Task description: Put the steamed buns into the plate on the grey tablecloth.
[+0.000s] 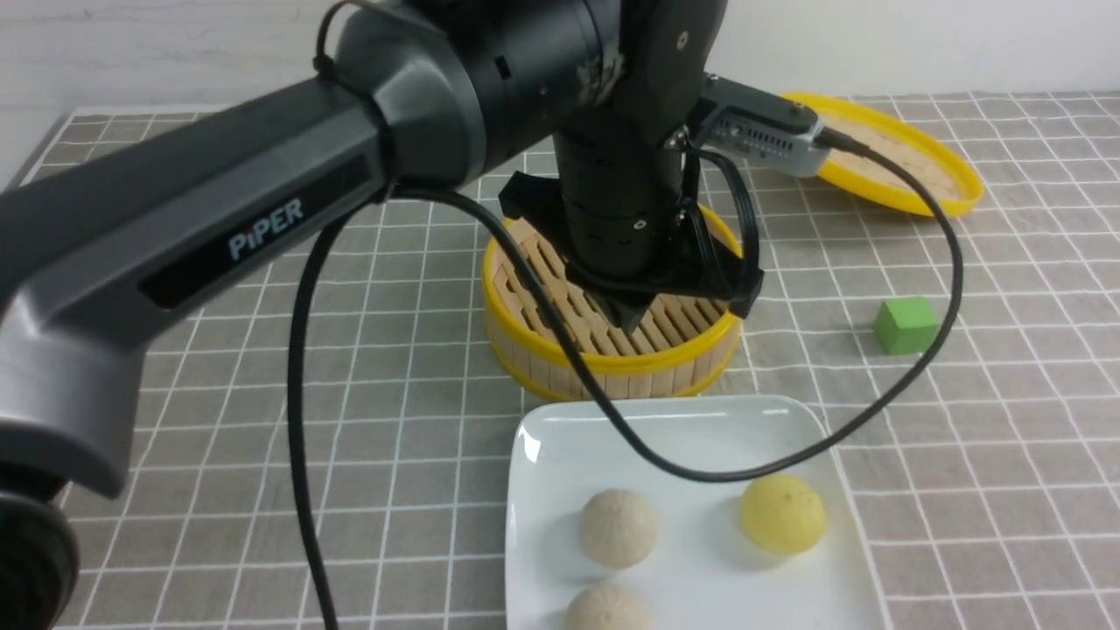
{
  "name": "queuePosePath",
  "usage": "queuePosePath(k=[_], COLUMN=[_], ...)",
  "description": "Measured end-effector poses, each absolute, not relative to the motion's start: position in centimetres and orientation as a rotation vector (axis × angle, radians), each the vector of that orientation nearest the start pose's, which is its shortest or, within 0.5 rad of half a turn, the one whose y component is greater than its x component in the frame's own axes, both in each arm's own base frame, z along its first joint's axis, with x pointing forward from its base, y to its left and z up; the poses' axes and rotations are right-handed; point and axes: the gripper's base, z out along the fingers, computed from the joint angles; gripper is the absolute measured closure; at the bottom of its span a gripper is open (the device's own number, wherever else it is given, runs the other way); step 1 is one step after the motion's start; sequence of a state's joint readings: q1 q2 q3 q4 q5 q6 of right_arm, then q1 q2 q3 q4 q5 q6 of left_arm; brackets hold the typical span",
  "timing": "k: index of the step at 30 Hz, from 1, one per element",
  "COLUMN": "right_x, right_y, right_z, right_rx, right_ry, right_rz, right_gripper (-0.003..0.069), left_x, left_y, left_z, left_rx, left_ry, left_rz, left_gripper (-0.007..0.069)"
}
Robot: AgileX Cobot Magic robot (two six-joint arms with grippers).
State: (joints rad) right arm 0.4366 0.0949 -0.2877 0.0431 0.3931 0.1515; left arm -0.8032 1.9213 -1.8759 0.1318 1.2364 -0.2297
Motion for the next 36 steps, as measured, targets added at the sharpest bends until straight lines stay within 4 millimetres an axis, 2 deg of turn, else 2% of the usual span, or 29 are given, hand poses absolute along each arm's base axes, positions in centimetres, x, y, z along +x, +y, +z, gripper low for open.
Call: queuePosePath(k=[2, 3, 5, 9, 11, 12, 13, 17, 21, 22, 24, 25, 27, 28, 30, 33, 36], right_x=[4.3, 4.5, 4.7, 5.1, 5.1, 5.1, 5.1, 5.2, 5.2, 5.2, 5.2, 5.2, 5.2, 5.2, 5.2, 5.2, 5.2], right_y=[2.1, 2.1, 2.0, 1.3, 1.1, 0.8, 0.7, 0.3, 0.1, 0.1, 0.0, 0.0, 0.0, 0.0, -0.1, -0.3, -0.3], right_z=[26.3, 25.1, 24.0, 19.8, 18.8, 17.3, 17.2, 17.2, 17.2, 17.2, 17.2, 17.2, 17.2, 17.2, 17.2, 17.2, 17.2], right_rx=[-0.216, -0.191, -0.170, -0.063, -0.048, -0.030, -0.029, -0.032, -0.029, -0.028, -0.013, -0.011, 0.002, 0.003, 0.015, 0.042, 0.055], right_ry=[1.694, 1.708, 1.725, 1.807, 1.832, 1.884, 1.890, 1.890, 1.890, 1.890, 1.890, 1.890, 1.889, 1.889, 1.889, 1.889, 1.888], right_rz=[0.479, 0.449, 0.426, 0.304, 0.263, 0.193, 0.186, 0.088, 0.061, 0.060, 0.048, 0.047, 0.036, 0.036, 0.025, 0.005, -0.004], right_gripper=[0.0590, 0.0587, 0.0584, 0.0578, 0.0575, 0.0573, 0.0573, 0.0566, 0.0560, 0.0559, 0.0559, 0.0559, 0.0556, 0.0555, 0.0551, 0.0545, 0.0543], left_x=[29.6, 29.3, 29.1, 28.2, 28.0, 27.3, 27.2, 24.8, 21.3, 21.1, 18.5, 18.4, 15.9, 15.8, 14.0, 11.2, 9.0], left_y=[-29.1, -28.9, -28.6, -27.0, -26.4, -25.3, -25.2, -22.5, -18.8, -18.6, -16.0, -15.8, -13.2, -13.1, -11.2, -8.7, -7.0], left_z=[32.7, 33.3, 34.0, 37.1, 38.1, 39.8, 40.0, 44.3, 48.9, 49.1, 51.3, 51.5, 52.4, 52.3, 52.2, 50.0, 47.2], left_rx=[0.800, 0.795, 0.789, 0.763, 0.752, 0.728, 0.726, 0.672, 0.608, 0.605, 0.571, 0.569, 0.543, 0.543, 0.522, 0.488, 0.497], left_ry=[2.624, 2.612, 2.597, 2.509, 2.477, 2.426, 2.421, 2.320, 2.194, 2.188, 2.117, 2.112, 2.068, 2.072, 2.061, 2.104, 2.149], left_rz=[-0.111, -0.122, -0.133, -0.110, -0.093, -0.080, -0.081, -0.141, -0.218, -0.221, -0.264, -0.267, -0.293, -0.292, -0.308, -0.353, -0.406], left_gripper=[0.0622, 0.0622, 0.0622, 0.0622, 0.0622, 0.0622, 0.0622, 0.0619, 0.0615, 0.0614, 0.0612, 0.0612, 0.0612, 0.0612, 0.0612, 0.0612, 0.0609])
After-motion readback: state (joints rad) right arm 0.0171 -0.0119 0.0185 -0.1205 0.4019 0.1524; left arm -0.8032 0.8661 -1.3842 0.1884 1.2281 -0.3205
